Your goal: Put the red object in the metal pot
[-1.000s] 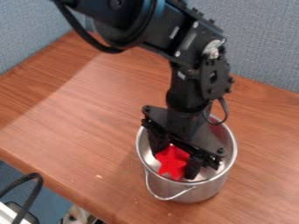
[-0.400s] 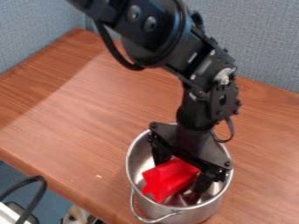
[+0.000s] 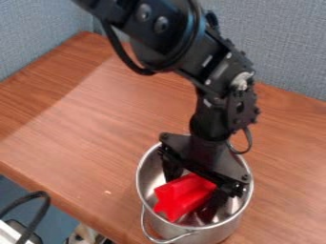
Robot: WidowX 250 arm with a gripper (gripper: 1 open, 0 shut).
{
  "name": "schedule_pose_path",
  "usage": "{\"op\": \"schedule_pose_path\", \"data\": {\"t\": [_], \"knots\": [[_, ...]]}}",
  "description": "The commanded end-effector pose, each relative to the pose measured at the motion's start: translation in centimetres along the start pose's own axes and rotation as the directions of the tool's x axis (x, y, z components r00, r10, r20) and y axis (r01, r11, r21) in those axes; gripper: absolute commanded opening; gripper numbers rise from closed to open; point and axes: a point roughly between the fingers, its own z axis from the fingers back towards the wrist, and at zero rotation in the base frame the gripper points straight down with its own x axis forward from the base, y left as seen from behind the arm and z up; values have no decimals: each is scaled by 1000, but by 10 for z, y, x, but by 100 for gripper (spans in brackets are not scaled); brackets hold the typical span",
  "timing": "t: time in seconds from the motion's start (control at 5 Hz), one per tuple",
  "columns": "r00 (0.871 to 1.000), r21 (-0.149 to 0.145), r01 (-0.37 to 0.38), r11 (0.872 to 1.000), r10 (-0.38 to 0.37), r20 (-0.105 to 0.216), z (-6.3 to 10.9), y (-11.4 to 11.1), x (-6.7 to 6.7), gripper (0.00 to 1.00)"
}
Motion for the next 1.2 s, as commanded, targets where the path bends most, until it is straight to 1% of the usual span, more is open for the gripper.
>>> {"op": "schedule_pose_path", "data": {"t": [0.0, 0.2, 0.6, 0.8, 1.0], "knots": [[999, -16, -13, 1000, 14, 45, 11, -8, 0, 100], [998, -19, -23, 1000, 24, 52, 12, -14, -3, 100], [992, -23, -113, 993, 114, 47, 19, -7, 4, 100], [994, -30, -94, 995, 96, 56, 19, -7, 16, 100], [995, -32, -74, 997, 76, 68, 14, -12, 25, 100]]}}
